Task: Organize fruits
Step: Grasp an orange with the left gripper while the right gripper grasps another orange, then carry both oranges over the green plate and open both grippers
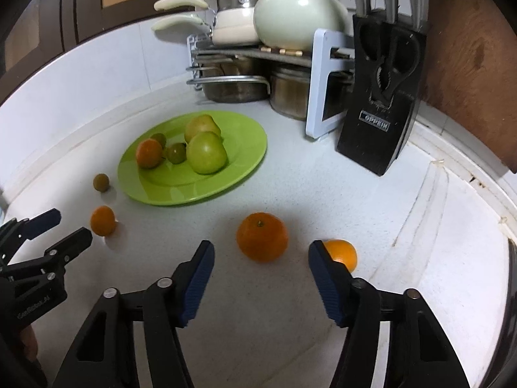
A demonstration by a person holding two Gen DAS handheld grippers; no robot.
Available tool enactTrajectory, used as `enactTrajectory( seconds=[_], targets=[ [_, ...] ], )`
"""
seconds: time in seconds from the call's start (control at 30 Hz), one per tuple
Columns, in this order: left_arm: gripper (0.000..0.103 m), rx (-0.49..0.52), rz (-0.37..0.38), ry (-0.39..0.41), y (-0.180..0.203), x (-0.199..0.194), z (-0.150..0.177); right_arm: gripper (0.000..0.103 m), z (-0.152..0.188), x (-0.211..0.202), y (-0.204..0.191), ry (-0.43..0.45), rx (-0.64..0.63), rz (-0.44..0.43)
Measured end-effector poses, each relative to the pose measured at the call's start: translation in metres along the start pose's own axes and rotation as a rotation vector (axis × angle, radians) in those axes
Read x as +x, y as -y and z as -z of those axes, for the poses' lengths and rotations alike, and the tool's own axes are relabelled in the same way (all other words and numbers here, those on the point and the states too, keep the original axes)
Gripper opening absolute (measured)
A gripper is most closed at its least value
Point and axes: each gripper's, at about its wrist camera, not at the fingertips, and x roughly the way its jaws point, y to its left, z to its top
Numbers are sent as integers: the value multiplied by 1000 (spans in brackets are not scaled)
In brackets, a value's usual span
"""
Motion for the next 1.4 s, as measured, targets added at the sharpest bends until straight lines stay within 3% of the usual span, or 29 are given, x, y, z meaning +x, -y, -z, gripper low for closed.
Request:
enactTrajectory(
  seconds=[0.33,0.63,0.8,1.4],
  targets=[
    [49,-31,3,-48,-8,23,-5,58,-8,23,0,-18,-9,-8],
    [32,-30,19,-72,-6,33,-7,50,-7,40,3,-55,-8,-21],
    [32,-28,22,-75,-6,34,-7,45,-8,43,4,-59,-8,-24],
    [32,-36,31,-30,-8,15,-15,44,-16,22,-1,0,-26,-38]
  ],
)
